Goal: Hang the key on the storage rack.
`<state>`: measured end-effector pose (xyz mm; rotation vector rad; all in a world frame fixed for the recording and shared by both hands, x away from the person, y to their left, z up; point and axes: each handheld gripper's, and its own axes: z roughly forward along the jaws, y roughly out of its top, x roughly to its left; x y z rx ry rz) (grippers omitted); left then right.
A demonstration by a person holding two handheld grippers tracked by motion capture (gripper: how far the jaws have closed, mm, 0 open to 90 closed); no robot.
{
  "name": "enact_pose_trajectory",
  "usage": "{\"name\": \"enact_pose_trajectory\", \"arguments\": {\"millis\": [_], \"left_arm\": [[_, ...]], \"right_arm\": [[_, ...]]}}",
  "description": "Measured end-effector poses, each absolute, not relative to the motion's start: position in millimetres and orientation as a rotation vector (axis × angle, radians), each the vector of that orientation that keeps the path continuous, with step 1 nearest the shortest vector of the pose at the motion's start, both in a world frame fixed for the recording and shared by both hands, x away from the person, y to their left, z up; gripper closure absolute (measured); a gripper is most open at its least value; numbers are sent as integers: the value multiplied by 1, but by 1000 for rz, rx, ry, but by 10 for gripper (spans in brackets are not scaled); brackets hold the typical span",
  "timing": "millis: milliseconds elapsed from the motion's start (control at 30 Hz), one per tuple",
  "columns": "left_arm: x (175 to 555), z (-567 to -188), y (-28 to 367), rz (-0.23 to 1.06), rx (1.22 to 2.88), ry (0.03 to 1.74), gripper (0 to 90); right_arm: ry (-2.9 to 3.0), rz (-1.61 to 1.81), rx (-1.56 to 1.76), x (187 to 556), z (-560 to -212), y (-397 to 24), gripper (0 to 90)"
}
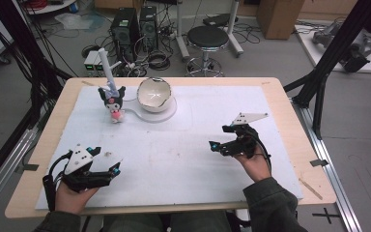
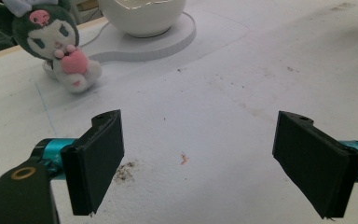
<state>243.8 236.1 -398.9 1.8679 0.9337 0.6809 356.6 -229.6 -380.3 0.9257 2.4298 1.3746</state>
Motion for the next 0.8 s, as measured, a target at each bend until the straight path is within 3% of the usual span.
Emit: {"name": "enact_pose_trajectory", "arguments": {"millis": [800], "left_arm": [[243,-401,236,669,1882,929,169]], "right_arm": [[2409,1345,964,343,-394,-250,114]]}}
